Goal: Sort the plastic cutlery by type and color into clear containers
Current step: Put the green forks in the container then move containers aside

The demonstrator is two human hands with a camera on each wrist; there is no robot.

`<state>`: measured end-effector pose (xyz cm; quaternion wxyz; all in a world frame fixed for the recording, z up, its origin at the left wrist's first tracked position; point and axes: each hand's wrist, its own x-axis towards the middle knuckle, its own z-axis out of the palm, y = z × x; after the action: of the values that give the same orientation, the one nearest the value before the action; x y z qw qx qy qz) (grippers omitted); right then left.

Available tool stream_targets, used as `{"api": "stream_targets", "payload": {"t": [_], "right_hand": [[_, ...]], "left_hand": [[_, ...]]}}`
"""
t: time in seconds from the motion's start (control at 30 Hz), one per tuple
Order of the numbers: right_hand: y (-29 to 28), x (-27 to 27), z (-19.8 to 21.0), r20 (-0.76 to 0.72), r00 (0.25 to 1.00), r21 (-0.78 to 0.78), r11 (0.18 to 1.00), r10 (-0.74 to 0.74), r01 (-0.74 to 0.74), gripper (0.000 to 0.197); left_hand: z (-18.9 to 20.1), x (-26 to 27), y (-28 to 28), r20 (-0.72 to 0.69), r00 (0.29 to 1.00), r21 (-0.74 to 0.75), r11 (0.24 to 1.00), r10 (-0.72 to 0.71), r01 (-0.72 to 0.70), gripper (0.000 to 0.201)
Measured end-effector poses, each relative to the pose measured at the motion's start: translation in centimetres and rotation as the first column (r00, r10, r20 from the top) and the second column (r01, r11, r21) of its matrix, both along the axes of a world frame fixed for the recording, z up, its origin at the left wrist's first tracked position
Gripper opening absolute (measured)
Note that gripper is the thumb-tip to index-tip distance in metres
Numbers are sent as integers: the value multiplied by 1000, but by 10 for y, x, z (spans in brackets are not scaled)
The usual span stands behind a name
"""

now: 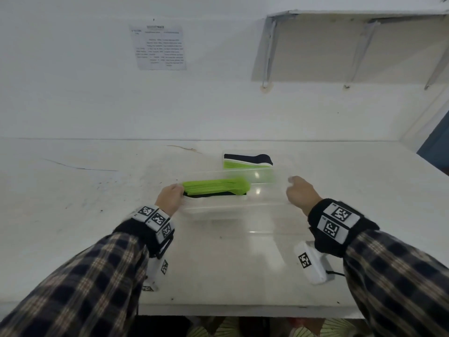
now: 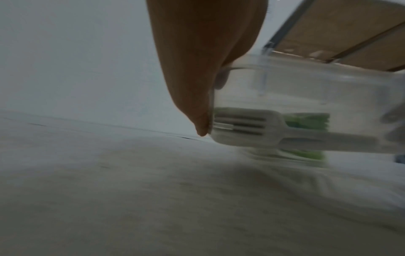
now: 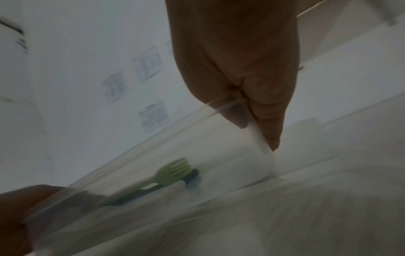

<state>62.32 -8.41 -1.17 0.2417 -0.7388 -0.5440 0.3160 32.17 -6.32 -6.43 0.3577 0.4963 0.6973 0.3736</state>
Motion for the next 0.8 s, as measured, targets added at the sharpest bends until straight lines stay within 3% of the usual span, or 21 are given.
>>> {"api": "stream_targets", "payload": {"t": [0.17,0.4,0.53,0.8], "right_hand": [[14,-88,1,5,997,-12,997,82,-82,42],[23,-198,-20,-28,993,-89,989,112,-114,38],[24,-232,-29,-22,995,-131,986,101,-103,40],[23,-250,-38,-16,995,-163,981,103,-104,42]], "left_hand": [[3,-90,-2,51,979,53,979,195,-198,24],[-2,-190,-6,-117,967,-3,974,226,-228,21],[-11,-221,4,-78,958,-2,961,276,-277,34],[-22,-236,3,-144,963,-89,966,227,-241,37]]}}
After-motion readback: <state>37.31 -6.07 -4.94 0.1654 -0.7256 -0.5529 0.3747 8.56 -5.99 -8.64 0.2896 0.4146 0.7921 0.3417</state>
